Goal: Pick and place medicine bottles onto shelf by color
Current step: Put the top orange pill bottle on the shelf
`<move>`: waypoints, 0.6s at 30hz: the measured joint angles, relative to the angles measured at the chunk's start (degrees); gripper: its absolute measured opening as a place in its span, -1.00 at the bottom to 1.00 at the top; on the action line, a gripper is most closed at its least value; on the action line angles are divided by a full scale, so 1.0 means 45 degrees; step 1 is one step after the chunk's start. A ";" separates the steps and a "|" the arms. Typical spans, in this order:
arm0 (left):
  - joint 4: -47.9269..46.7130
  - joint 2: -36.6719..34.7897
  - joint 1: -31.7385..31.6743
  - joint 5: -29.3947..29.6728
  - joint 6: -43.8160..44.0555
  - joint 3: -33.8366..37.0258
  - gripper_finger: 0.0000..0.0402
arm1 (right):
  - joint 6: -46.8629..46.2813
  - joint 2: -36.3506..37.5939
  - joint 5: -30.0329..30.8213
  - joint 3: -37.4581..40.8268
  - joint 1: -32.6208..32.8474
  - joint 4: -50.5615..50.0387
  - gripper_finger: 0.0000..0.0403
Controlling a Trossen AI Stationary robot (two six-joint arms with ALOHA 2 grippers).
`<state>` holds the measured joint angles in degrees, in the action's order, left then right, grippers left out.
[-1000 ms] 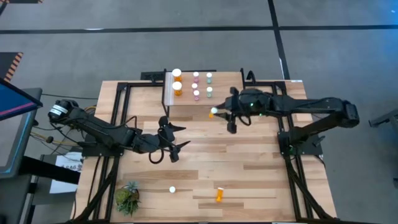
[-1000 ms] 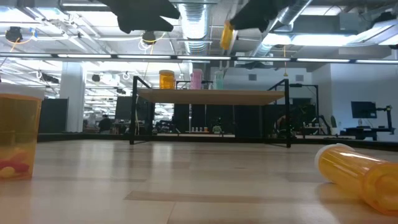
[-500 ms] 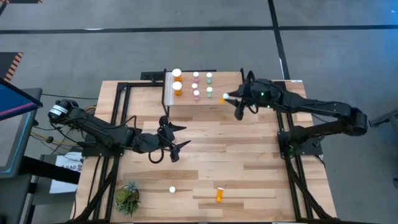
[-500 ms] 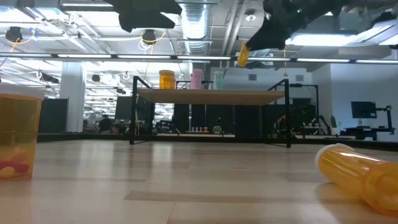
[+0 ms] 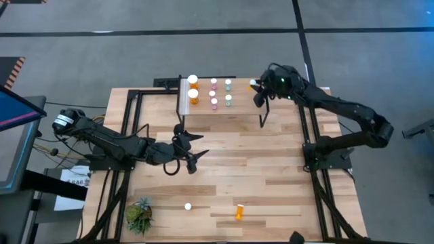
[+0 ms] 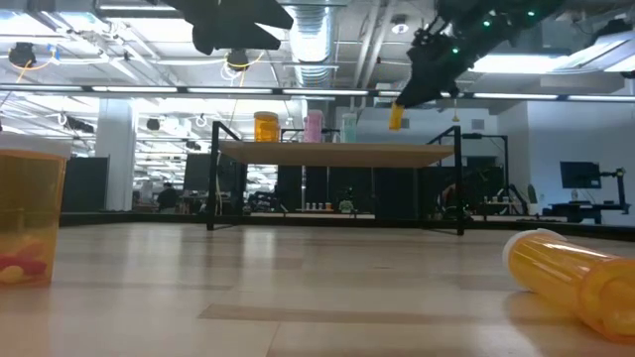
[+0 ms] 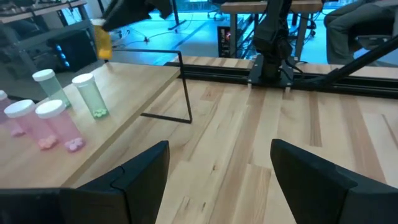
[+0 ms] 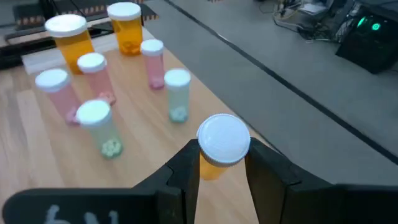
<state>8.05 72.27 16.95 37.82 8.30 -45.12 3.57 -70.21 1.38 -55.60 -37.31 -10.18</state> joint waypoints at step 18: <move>0.0166 0.0005 -0.0043 -0.0596 0.0276 0.0291 0.33 | 0.0357 -0.3300 -0.0041 -0.2562 -0.0643 -0.2136 -0.35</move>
<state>8.80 72.29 16.75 35.14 9.54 -43.81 5.18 -85.07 1.19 -67.13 -40.20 -19.79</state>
